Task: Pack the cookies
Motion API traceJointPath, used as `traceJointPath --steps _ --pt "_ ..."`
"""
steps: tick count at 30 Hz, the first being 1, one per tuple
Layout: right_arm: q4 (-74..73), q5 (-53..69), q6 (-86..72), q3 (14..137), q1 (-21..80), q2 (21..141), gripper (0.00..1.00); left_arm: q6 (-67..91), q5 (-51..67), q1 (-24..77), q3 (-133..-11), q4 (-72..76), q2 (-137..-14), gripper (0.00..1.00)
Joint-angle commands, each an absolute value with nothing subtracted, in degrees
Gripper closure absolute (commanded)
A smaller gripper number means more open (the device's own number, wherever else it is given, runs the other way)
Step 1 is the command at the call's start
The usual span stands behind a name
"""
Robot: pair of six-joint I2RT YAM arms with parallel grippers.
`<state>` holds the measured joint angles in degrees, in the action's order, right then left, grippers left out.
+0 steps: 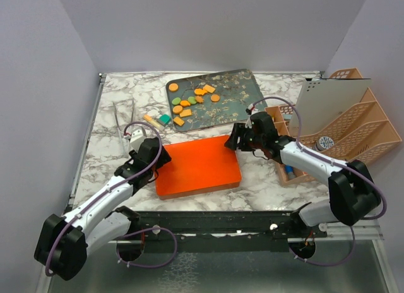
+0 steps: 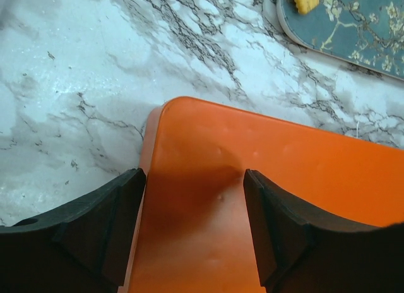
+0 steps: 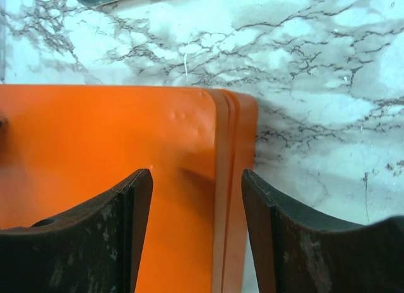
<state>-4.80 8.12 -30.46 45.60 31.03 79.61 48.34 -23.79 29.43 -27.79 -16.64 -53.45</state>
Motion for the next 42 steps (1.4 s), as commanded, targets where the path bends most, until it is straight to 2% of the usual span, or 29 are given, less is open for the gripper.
traceJointPath --steps 1,5,13,16,21,26,33,38,42 --pt "-4.78 7.67 -28.96 49.1 30.5 84.45 0.37 47.36 -25.56 27.93 -28.74 -12.4 -54.52 0.32" --pt "-4.47 7.87 -29.02 50.23 30.47 89.29 0.43 47.91 -25.53 27.69 -26.39 -11.37 -55.52 0.41" --pt "-7.14 6.53 -29.89 48.52 30.5 95.16 0.58 48.51 -24.44 27.67 -24.43 -10.8 -59.62 0.5" --pt "-8.45 4.94 -30.21 47.0 30.5 96.47 0.59 48.36 -23.9 27.68 -23.64 -10.2 -61.72 0.54" --pt "-12.07 3.4 -29.93 45.49 30.5 98.46 0.6 46.96 -20.43 27.69 -22.85 -8.79 -65.91 0.57" --pt "-14.25 6.76 -30.94 40.99 30.9 94.24 0.63 45.26 -13.83 28.54 -23.08 -6.55 -68.25 0.57" --pt "-18.66 14.89 -30.92 37.3 31.9 82.21 0.59 43.19 -12.4 29.79 -24.2 -6.56 -66.32 0.55" --pt "-21.65 10.02 -29.59 42.86 31.19 76.45 0.52 42.85 -12.59 29.79 -24.35 -6.59 -65.57 0.53" --pt "-20.63 7.1 -28.65 45.69 28.7 77.4 0.51 42.62 -12.83 29.79 -24.59 -6.56 -65.46 0.52"
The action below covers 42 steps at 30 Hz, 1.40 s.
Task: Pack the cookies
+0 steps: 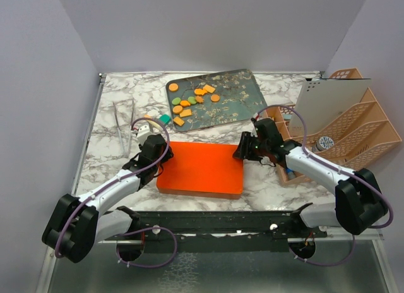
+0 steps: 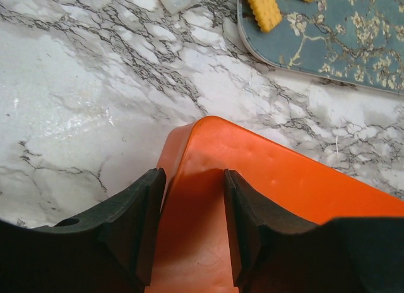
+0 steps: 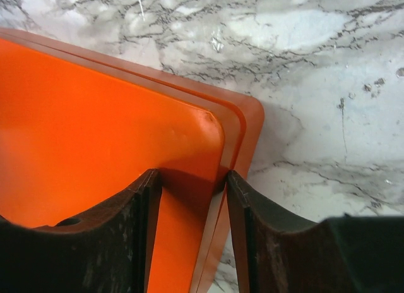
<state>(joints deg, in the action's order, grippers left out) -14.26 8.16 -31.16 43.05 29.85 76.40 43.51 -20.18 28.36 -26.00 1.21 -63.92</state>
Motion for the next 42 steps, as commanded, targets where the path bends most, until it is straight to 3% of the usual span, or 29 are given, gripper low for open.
traceJointPath --steps 1,8,15,22,31,42 --pt "-20.37 6.96 -28.29 46.31 28.32 78.1 0.51 42.63 -12.77 29.79 -24.65 -6.51 -65.39 0.52" --pt "-19.84 8.08 -27.34 48.7 27.42 80.09 0.51 42.28 -12.98 29.79 -24.92 -6.76 -64.9 0.51" --pt "-21.98 7.65 -25.58 48.69 24.3 79.19 0.4 42.28 -13.27 29.79 -24.87 -6.83 -65.15 0.5" --pt "-20.17 11.8 -24.35 48.3 21.04 79.9 0.42 42.27 -13.53 29.79 -24.89 -7.1 -64.45 0.49" --pt "-20.56 9.04 -24.98 46.68 20.76 84.02 0.59 42.36 -13.36 29.79 -25.2 -7.23 -64.42 0.49" --pt "-16.5 5.01 -28.99 33.56 21.11 89.29 0.84 42.18 -13.05 29.79 -27.04 -7.37 -65.93 0.47"
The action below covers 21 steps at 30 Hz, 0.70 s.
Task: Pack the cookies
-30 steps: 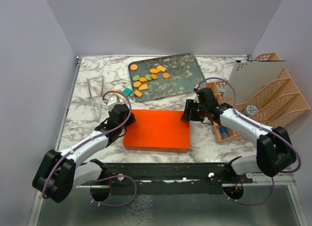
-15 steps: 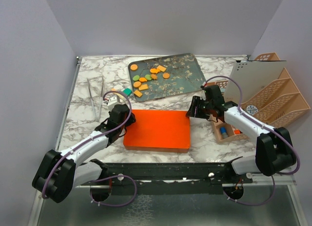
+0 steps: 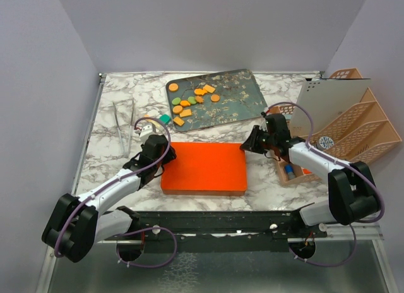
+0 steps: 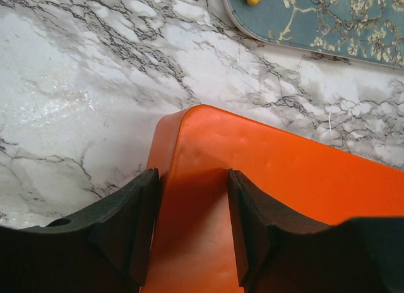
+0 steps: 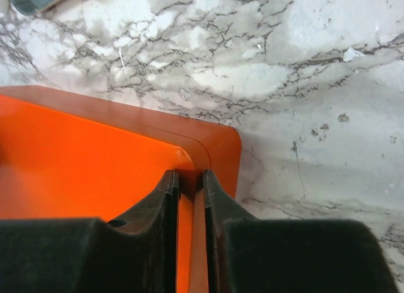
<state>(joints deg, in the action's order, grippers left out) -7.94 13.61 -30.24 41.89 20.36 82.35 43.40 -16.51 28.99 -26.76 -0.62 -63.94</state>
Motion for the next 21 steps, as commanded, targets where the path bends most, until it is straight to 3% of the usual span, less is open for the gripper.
traceJointPath --steps 1,9,16,21 --pt "-16.64 4.71 -29.27 33.09 21.44 89.32 0.85 42.15 -13.16 29.79 -27.29 -7.27 -66.3 0.47" --pt "-16.49 7.41 -29.81 34.21 23.11 82.3 0.79 41.31 -13.1 29.79 -31.2 -6.52 -70.0 0.4" --pt "-18.64 2.84 -26.74 42.1 23.12 74.0 0.53 41.0 -14.18 29.79 -33.55 -5.56 -71.45 0.36" --pt "-20.99 -4.89 -24.94 45.29 23.05 65.88 0.35 40.04 -15.67 29.71 -36.11 -8.71 -68.98 0.24"
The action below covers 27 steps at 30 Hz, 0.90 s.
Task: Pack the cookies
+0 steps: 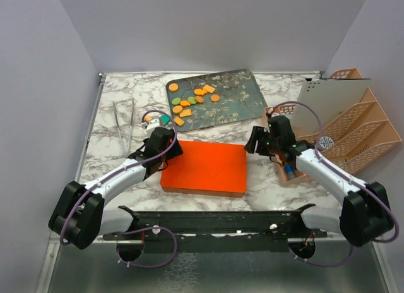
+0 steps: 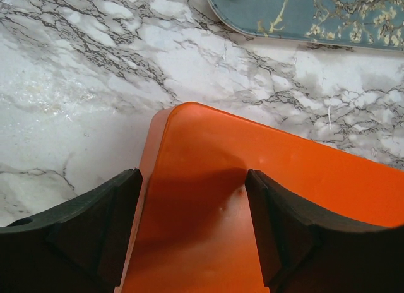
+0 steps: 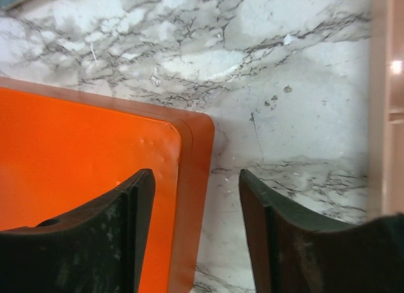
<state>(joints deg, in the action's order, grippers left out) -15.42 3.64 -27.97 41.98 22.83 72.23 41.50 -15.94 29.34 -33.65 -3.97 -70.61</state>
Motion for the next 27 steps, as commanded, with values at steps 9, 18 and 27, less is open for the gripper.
traceJointPath --steps 9,18,27 --pt "-27.0 -16.3 -19.64 46.83 23.03 48.7 0.14 37.32 -20.73 29.36 -40.18 -17.36 -55.92 0.05" --pt "-30.7 -27.84 -16.46 47.71 23.03 31.64 0.0 27.41 -28.91 29.36 -43.13 -23.89 -38.93 0.01" --pt "-33.75 -33.72 -14.28 45.52 23.03 16.39 0.0 17.43 -34.91 29.36 -40.94 -23.5 -17.29 0.01"
